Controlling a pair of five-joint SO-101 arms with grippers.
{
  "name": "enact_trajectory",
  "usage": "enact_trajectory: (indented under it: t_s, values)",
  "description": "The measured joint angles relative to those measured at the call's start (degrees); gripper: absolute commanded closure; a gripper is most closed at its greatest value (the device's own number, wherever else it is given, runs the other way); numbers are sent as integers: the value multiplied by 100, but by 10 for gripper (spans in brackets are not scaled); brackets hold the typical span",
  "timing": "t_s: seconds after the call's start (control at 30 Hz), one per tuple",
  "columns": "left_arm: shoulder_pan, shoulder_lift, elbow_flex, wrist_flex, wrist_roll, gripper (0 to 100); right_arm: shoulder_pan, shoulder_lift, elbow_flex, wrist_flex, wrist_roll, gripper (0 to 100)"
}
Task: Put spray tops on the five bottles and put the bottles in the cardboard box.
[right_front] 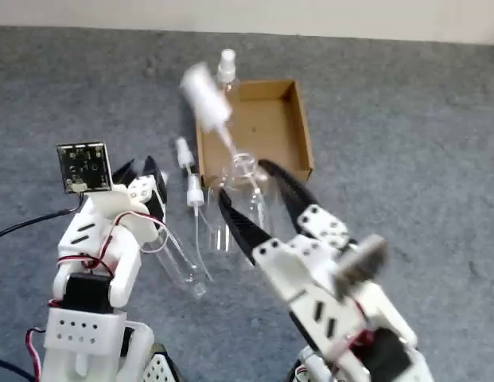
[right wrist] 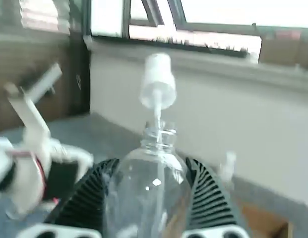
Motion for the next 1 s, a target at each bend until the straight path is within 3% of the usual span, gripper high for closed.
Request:
enact_trajectory:
  t_s: [0.2, 0.4, 0.73, 0.87, 1.0]
  values:
    - [44, 0, 44, -844, -580, 992, 44, -325, 1310, -141, 26, 995]
    - [800, 0, 44, -1407, -677, 992, -545, -958, 1327, 686, 44, 995]
    - [958, 0, -211, -1486, -703, 992, -527, -1196, 1327, 905, 510, 995]
    - [958, 0, -343, -1477, -703, 992, -352, -1204, 1380, 475, 519, 995]
    - [958, -237, -879, -686, -941, 992, 211, -765, 1398, -114, 519, 995]
